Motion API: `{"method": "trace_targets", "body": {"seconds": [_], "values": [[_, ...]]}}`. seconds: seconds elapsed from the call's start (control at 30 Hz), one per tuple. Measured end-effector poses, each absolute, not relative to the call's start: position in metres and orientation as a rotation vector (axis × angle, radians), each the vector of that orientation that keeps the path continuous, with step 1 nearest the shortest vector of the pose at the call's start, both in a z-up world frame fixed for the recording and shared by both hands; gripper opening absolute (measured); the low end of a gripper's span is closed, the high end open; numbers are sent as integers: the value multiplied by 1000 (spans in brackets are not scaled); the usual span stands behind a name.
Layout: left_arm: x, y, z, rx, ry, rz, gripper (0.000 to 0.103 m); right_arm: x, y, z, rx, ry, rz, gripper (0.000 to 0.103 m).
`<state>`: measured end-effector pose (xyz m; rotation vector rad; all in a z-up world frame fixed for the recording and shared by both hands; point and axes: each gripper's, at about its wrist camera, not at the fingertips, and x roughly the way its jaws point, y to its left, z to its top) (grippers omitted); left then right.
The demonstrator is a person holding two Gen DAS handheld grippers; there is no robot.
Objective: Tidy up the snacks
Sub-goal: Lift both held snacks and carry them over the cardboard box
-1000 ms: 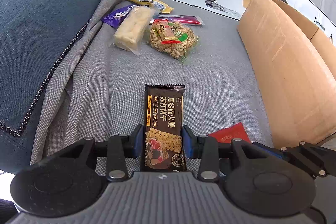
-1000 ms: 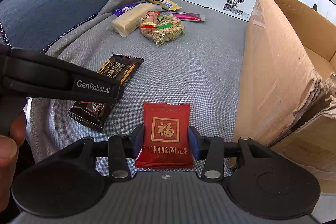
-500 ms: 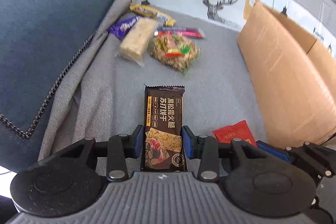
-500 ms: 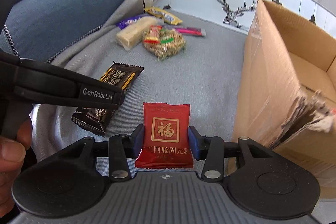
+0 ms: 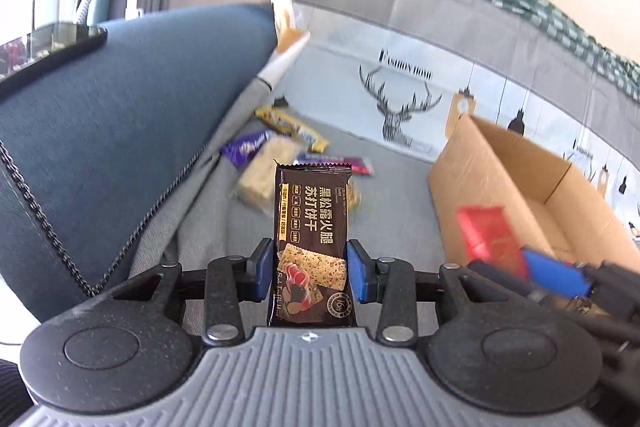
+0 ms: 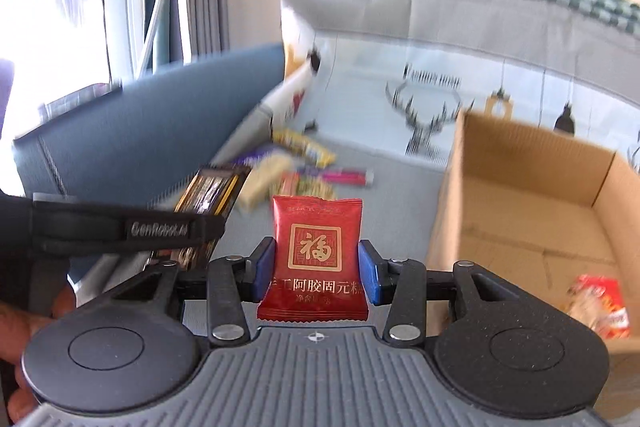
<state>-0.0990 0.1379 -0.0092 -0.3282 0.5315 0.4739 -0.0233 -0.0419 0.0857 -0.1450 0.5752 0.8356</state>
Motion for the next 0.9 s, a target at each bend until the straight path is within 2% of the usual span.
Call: {"method": "trace_targets", "body": {"seconds": [0.17,0.73,0.9], "values": [[-98,130,-2,-315,508,468,42,-12,-62,104,-76,489,807,46],[-59,60,32,-355,444,282,42,29,-135,136,47,410,666,46],[-50,37,54,-264,408,262,42,53,-173,160,77,375,585,46]]}}
